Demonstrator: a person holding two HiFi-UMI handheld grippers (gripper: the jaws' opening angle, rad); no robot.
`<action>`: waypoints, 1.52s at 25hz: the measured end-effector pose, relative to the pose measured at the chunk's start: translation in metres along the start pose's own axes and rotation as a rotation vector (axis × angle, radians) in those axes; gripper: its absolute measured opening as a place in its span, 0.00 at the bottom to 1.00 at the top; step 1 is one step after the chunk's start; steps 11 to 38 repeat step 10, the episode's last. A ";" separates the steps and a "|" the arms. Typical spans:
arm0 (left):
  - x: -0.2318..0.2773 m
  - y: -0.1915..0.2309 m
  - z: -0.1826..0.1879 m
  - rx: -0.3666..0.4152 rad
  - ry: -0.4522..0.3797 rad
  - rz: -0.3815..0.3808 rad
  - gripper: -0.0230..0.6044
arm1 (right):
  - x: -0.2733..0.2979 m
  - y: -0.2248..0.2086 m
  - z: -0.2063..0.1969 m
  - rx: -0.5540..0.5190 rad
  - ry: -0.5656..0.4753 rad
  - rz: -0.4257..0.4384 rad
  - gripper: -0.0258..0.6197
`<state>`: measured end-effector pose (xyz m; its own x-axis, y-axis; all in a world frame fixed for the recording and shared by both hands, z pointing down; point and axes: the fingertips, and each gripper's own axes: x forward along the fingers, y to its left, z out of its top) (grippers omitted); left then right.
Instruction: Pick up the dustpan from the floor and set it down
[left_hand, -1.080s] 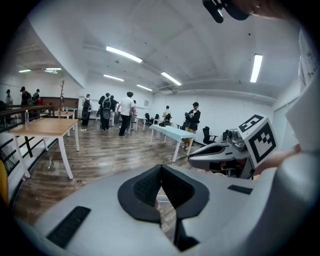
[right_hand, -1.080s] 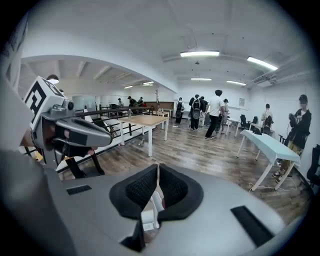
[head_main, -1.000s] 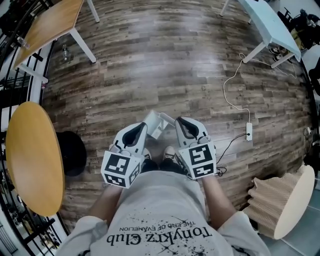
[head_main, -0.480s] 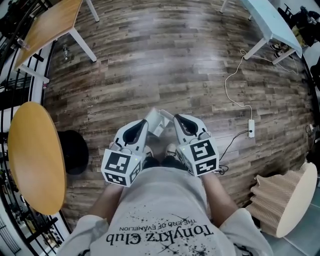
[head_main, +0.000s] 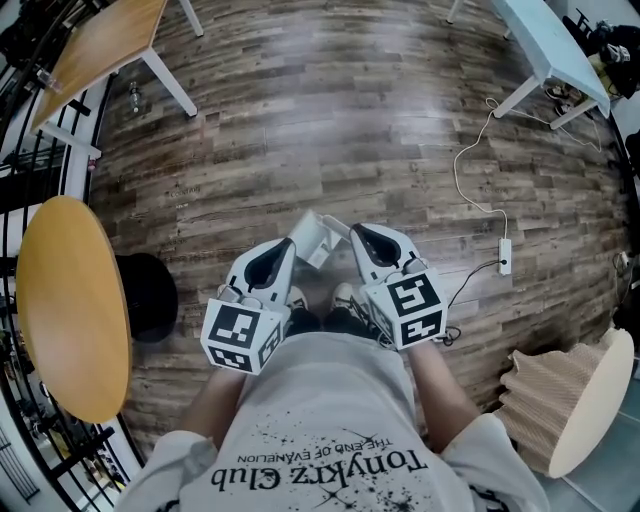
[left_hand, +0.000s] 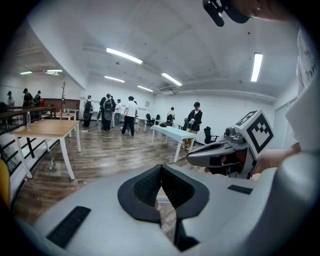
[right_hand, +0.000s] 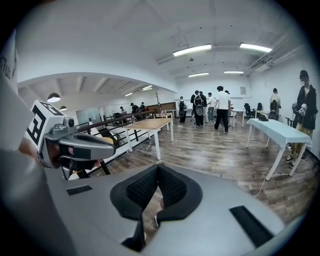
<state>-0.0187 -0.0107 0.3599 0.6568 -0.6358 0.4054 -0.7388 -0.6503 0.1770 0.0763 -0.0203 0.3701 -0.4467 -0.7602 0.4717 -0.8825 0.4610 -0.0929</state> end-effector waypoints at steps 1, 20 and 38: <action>0.000 0.000 0.000 0.000 0.000 0.002 0.07 | 0.000 0.001 0.001 -0.003 -0.001 0.002 0.08; 0.003 -0.003 -0.002 0.001 0.003 0.009 0.07 | -0.002 0.000 0.006 -0.023 -0.004 0.009 0.08; 0.003 -0.003 -0.002 0.001 0.003 0.009 0.07 | -0.002 0.000 0.006 -0.023 -0.004 0.009 0.08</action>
